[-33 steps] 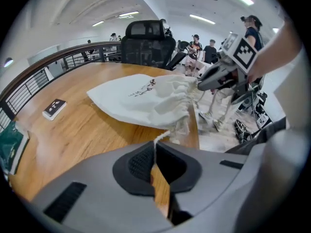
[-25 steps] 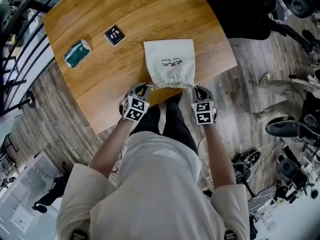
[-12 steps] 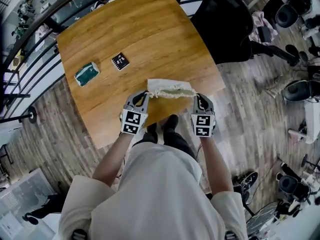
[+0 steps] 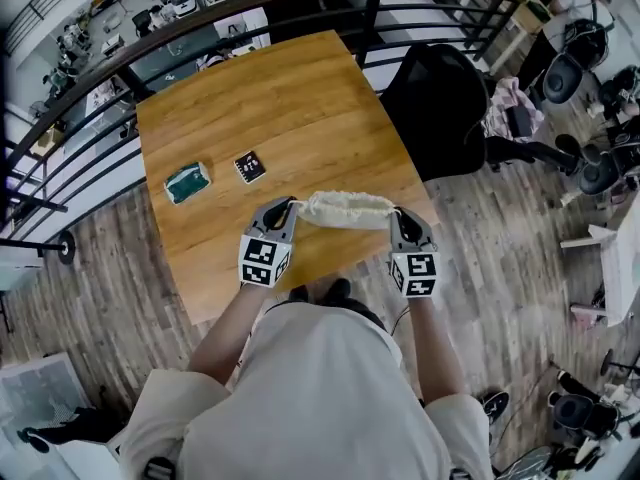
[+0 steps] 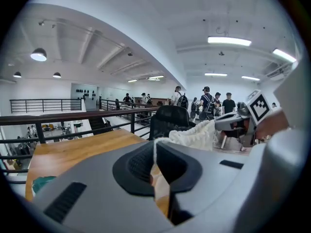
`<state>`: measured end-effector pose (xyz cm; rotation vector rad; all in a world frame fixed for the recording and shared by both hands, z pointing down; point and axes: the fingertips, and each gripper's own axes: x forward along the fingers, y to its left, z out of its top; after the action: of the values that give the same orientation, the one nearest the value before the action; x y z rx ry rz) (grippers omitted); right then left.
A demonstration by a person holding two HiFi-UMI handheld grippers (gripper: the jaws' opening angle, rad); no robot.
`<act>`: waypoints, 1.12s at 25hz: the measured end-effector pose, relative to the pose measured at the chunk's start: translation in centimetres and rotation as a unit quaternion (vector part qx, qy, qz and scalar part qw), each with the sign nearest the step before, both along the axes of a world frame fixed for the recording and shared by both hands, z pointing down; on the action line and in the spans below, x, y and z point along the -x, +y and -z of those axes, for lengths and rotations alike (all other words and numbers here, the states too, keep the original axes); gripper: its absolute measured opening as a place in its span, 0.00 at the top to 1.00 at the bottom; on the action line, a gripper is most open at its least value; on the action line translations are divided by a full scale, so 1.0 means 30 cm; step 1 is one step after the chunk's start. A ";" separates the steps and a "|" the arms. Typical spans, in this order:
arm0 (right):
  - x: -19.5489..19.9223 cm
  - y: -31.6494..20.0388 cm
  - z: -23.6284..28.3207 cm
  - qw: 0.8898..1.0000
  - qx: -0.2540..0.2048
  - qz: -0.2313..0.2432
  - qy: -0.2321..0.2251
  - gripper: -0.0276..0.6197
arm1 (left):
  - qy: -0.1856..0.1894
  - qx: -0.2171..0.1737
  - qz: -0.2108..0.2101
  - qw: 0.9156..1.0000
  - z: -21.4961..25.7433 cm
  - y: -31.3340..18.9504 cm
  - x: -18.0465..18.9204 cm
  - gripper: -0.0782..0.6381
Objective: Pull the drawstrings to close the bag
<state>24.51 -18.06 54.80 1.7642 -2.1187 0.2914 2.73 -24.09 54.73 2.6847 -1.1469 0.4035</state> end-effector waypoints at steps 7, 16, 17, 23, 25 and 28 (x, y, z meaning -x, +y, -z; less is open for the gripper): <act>0.003 -0.061 0.191 0.995 -0.045 0.081 -0.020 0.94 | 0.011 -0.035 0.003 0.999 0.198 -0.057 0.000 0.90; -0.093 -0.139 0.420 0.991 -0.126 0.034 -0.012 0.94 | 0.012 -0.083 0.028 0.996 0.393 -0.109 -0.025 0.90; -0.105 -0.144 0.434 0.991 -0.130 0.026 -0.019 0.94 | 0.016 -0.080 0.035 0.996 0.397 -0.112 -0.024 0.90; -0.155 -0.165 0.453 0.990 -0.134 0.005 -0.053 0.95 | 0.034 -0.075 0.061 0.995 0.416 -0.121 0.025 0.90; -0.164 -0.164 0.446 0.989 -0.132 -0.003 -0.060 0.95 | 0.034 -0.075 0.064 0.995 0.419 -0.118 0.038 0.90; -0.188 -0.164 0.433 0.988 -0.128 -0.018 -0.080 0.95 | 0.045 -0.067 0.075 0.994 0.423 -0.124 0.068 0.90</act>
<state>30.16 -22.97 41.81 1.9828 -2.3258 0.1823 0.69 -27.81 42.06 2.6729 -1.3834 0.1853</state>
